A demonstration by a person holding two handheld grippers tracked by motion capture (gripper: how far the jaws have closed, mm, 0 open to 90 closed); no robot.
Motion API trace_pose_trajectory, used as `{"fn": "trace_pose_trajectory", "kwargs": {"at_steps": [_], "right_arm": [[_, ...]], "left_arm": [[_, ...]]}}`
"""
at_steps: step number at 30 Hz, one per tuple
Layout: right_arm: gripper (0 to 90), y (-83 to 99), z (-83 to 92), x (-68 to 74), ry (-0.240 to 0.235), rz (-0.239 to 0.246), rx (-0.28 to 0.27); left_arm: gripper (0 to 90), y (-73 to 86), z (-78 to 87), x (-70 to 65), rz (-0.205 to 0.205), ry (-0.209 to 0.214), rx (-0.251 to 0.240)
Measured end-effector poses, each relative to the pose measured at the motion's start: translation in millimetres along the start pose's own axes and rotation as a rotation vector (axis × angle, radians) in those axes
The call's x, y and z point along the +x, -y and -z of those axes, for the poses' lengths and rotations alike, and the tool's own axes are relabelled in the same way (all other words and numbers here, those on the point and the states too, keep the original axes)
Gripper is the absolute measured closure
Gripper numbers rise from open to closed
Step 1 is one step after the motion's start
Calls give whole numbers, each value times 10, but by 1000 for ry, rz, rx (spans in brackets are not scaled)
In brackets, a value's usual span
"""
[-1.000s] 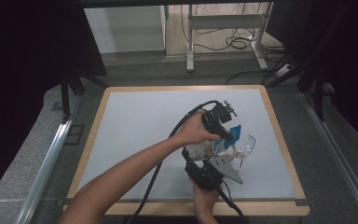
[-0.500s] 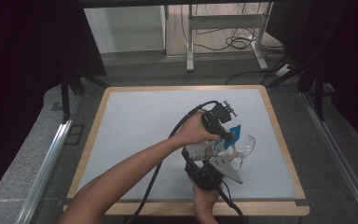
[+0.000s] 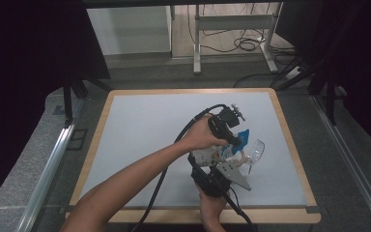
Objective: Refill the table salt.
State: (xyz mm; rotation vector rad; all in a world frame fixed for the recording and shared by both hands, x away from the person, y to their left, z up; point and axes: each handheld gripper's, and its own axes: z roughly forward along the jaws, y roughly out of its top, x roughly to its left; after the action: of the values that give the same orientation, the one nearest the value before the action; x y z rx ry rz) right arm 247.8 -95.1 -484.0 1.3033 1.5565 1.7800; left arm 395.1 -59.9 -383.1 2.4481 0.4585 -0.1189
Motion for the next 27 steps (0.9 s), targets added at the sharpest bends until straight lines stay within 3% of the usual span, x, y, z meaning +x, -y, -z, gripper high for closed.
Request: {"fn": "trace_pose_trajectory", "kwargs": {"at_steps": [27], "right_arm": [[545,-19,-2,10,2,-13,-4]], "left_arm": [[900,-17,18,-2,-10,-3,5]]}}
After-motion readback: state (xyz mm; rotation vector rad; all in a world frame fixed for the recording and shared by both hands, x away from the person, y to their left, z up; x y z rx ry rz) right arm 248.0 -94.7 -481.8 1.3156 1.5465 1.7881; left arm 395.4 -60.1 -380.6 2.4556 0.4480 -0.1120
